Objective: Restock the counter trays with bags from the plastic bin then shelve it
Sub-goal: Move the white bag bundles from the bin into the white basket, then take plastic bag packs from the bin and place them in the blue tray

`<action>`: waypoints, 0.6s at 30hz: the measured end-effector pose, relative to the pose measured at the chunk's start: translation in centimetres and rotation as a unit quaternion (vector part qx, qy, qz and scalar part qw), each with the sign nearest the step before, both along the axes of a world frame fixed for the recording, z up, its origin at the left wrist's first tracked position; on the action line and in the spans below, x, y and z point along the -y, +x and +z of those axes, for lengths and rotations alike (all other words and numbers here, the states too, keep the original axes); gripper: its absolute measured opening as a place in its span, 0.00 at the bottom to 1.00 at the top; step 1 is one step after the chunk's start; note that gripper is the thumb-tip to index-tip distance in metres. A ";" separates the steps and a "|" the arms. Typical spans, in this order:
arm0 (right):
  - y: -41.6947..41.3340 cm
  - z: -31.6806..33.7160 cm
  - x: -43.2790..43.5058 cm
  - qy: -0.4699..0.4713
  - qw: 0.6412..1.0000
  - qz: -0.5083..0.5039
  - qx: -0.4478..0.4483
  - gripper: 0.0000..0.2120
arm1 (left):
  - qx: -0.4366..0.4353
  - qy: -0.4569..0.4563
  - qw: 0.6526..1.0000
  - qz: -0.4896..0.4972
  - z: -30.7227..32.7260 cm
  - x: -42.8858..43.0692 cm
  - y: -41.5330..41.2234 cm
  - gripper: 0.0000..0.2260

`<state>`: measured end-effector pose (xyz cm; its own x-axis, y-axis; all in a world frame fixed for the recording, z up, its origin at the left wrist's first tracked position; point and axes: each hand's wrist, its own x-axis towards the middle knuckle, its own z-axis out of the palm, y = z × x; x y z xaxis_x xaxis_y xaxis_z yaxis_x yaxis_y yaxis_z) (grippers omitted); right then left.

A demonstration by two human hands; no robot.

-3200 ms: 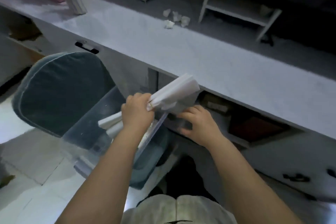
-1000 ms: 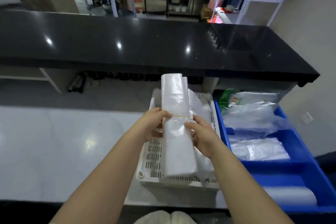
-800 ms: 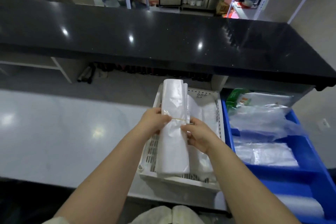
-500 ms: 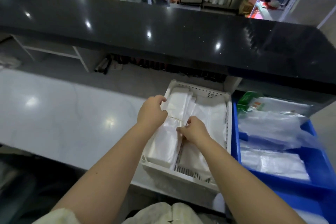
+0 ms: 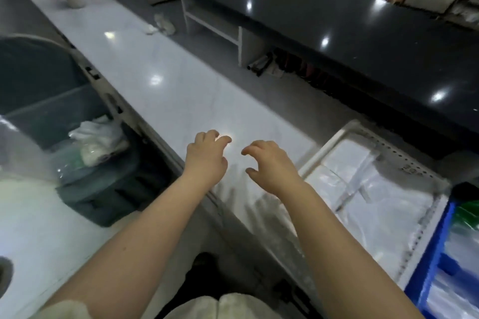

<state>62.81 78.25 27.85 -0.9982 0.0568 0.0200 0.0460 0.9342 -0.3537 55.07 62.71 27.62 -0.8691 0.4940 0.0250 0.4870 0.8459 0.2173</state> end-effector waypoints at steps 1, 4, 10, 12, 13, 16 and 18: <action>-1.2 0.0 1.5 0.006 1.000 0.016 -0.008 0.18 | -0.006 -0.008 1.000 0.018 0.0 2.0 -0.6 0.22; -5.0 0.0 6.6 0.019 0.997 0.076 -0.011 0.18 | -0.021 -0.006 0.997 0.075 0.0 8.0 -2.5 0.21; -14.2 -0.4 19.7 0.066 0.977 0.201 0.000 0.20 | -0.016 0.007 0.984 0.177 -0.7 22.4 -7.4 0.22; -17.2 -0.8 25.2 0.066 0.973 0.223 -0.002 0.21 | -0.013 -0.003 0.980 0.201 -1.3 28.0 -9.2 0.22; -18.6 -1.2 28.1 0.064 0.971 0.231 -0.002 0.22 | -0.008 -0.011 0.977 0.213 -1.6 30.9 -10.1 0.23; -22.1 -2.4 36.6 0.067 0.961 0.267 0.013 0.22 | 0.018 -0.035 0.966 0.256 -2.8 39.3 -12.2 0.21; -24.2 -3.3 41.3 0.068 0.955 0.288 0.032 0.22 | 0.039 -0.046 0.958 0.280 -3.5 44.0 -13.5 0.20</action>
